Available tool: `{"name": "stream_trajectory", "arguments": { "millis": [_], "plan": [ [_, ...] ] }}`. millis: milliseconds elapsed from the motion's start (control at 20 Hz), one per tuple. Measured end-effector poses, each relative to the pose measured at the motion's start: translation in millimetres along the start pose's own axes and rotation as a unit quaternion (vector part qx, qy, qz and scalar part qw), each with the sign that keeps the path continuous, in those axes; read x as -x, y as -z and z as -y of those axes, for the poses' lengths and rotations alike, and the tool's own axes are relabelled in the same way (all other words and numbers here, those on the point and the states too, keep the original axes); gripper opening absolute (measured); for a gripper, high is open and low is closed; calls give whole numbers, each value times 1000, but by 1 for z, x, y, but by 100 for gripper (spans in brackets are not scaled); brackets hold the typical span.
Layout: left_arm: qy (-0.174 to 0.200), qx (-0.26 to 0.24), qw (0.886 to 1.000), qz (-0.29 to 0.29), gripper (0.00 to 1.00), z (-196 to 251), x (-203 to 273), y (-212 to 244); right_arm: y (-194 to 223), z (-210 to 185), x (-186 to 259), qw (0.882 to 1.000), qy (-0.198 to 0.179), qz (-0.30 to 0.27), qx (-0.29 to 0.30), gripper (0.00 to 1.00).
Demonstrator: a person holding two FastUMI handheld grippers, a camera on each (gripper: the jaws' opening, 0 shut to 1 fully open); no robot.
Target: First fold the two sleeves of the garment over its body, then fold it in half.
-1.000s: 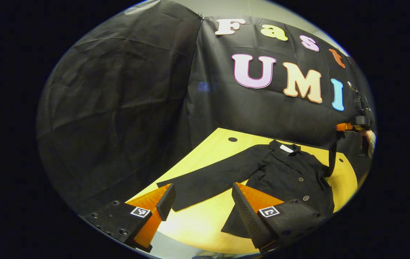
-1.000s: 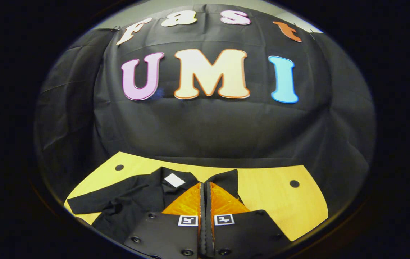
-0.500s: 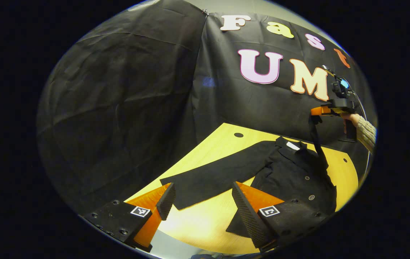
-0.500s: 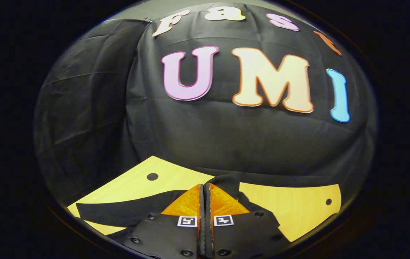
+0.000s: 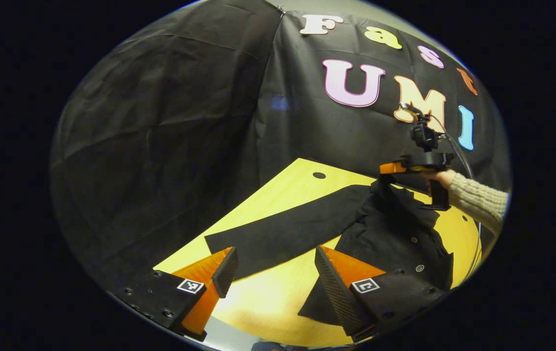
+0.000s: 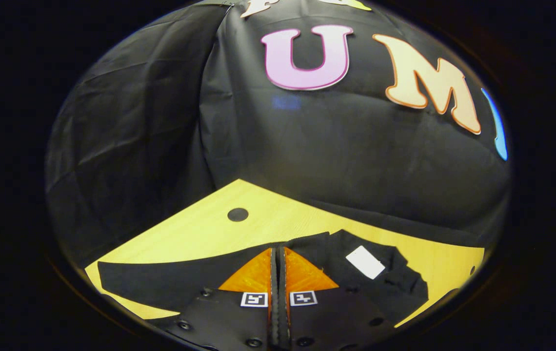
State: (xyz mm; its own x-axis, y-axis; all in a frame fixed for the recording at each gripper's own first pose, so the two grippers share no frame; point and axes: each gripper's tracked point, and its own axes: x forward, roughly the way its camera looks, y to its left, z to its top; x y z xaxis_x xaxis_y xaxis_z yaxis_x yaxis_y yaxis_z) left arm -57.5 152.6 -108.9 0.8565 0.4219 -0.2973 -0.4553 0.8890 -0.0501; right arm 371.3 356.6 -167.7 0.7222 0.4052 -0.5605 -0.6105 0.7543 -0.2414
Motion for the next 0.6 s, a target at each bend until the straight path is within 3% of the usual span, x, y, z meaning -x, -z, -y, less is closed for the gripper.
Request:
{"name": "stream_trajectory", "arguments": {
  "millis": [400, 500, 600],
  "plan": [
    [-2, -15, 999, -50, 95, -8, -35, 19, 32, -10, -31, 999, -9, -35, 9, 4],
    [-9, -15, 999, -51, 95, -14, -40, 19, 40, -16, -31, 999, -23, -47, 7, 10],
    [-15, -19, 998, -52, 95, -21, -43, 17, 38, -20, -30, 999, -29, -41, 17, 23]
  ]
}}
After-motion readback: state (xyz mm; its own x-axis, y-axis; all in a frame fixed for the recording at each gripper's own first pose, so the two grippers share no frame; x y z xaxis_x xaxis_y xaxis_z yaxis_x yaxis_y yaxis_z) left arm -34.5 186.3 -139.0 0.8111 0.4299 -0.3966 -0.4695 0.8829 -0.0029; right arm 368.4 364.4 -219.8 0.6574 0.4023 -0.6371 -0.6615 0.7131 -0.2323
